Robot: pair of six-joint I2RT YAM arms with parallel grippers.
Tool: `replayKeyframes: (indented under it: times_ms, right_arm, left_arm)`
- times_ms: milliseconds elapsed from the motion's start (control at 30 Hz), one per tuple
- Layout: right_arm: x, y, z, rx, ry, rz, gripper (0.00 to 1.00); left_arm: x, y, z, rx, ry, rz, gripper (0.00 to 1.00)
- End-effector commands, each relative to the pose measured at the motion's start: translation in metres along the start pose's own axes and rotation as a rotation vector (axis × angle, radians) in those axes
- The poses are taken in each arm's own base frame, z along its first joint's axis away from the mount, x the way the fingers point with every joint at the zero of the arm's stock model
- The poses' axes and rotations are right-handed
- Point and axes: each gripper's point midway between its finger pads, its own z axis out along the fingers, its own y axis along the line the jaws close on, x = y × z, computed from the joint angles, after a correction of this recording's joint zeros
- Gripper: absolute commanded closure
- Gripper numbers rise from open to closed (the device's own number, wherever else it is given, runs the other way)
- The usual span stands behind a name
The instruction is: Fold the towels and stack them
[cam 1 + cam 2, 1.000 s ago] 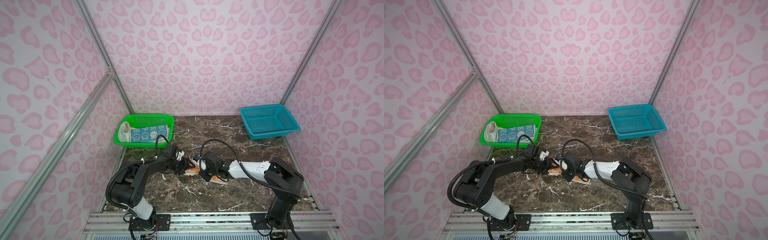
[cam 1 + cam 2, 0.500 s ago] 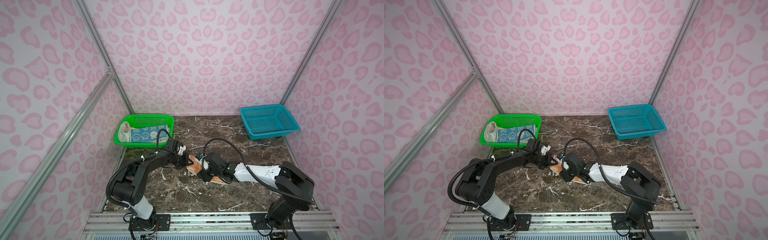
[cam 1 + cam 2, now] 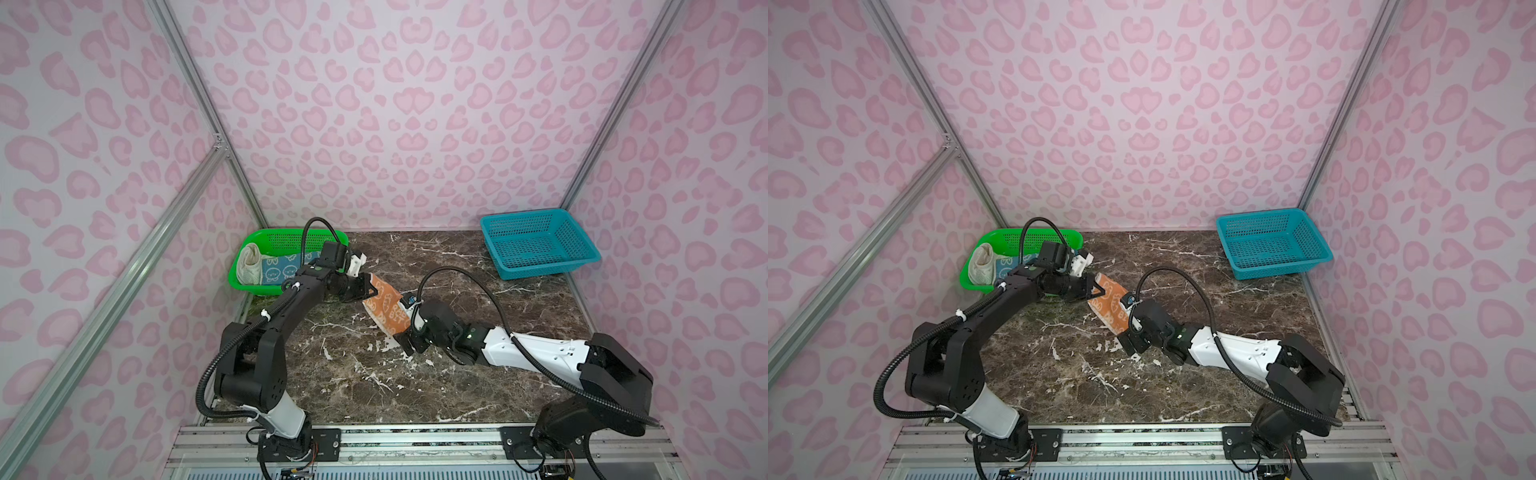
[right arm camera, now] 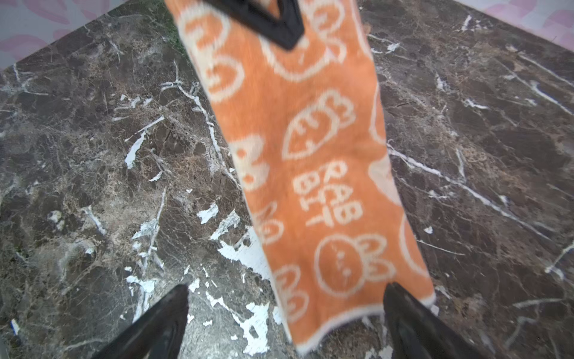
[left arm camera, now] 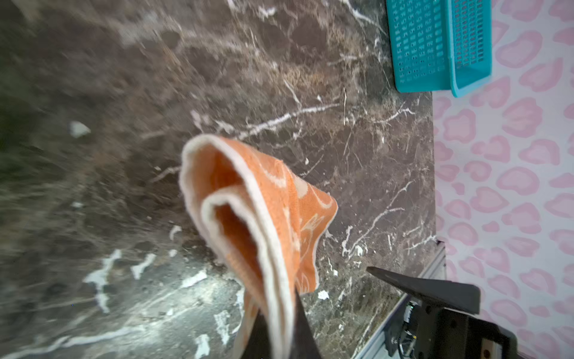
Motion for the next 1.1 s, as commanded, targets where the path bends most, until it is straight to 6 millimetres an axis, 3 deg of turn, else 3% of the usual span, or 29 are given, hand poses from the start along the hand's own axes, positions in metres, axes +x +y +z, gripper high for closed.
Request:
replayKeyframes:
  times_ms: [0, 200, 333, 733, 933, 1067]
  right_arm:
    - [-0.024, 0.002, 0.000, -0.009, -0.080, 0.021, 0.02]
    - [-0.041, 0.008, 0.005, -0.037, -0.107, 0.024, 0.02]
    - [-0.048, 0.012, 0.009, -0.044, -0.101, 0.013, 0.02]
    - [-0.057, 0.003, 0.013, -0.038, -0.105, 0.035, 0.02]
    - [-0.056, 0.004, 0.013, -0.043, -0.097, 0.032, 0.02]
    - [-0.054, 0.004, 0.015, -0.041, -0.088, 0.032, 0.02]
  left_arm:
    - [-0.020, 0.010, -0.026, -0.106, -0.026, 0.090, 0.97]
    - [-0.081, 0.018, -0.060, -0.208, -0.176, 0.150, 0.97]
    - [-0.106, 0.036, -0.072, -0.288, -0.214, 0.157, 0.97]
    - [-0.146, 0.140, -0.133, -0.551, -0.306, 0.047, 0.97]
    - [-0.155, 0.182, -0.142, -0.639, -0.294, 0.037, 0.97]
    - [-0.150, 0.211, -0.142, -0.719, -0.259, 0.029, 0.97]
